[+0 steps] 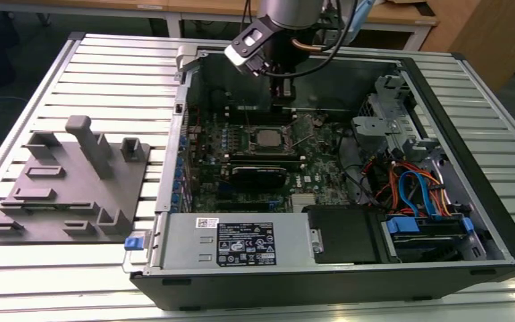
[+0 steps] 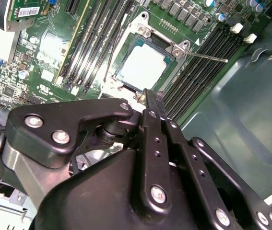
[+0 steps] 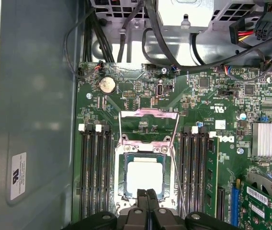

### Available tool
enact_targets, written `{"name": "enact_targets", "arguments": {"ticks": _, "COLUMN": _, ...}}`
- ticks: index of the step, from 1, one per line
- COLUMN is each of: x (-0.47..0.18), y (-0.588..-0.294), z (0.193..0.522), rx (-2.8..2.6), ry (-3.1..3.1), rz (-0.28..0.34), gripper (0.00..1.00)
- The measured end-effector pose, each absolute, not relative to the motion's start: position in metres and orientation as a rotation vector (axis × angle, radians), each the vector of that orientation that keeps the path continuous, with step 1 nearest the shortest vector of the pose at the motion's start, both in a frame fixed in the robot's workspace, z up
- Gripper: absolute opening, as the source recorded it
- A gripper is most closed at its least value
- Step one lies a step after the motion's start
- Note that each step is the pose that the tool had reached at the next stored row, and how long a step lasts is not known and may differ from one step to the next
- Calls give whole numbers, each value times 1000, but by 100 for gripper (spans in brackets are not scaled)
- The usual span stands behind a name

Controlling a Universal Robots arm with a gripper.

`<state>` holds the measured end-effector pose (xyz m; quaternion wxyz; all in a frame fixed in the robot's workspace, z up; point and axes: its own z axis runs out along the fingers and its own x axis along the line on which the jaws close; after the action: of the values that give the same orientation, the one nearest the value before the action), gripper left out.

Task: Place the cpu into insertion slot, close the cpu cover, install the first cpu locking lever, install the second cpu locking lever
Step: 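Close the cpu cover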

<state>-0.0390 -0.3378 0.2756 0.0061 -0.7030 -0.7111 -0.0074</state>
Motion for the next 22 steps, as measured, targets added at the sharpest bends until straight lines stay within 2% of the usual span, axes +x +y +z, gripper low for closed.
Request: {"name": "enact_targets", "arguments": {"ticks": 22, "x": -33, "y": -338, "z": 276, "rx": -2200, "ry": -2225, "rz": -23, "gripper": 10}}
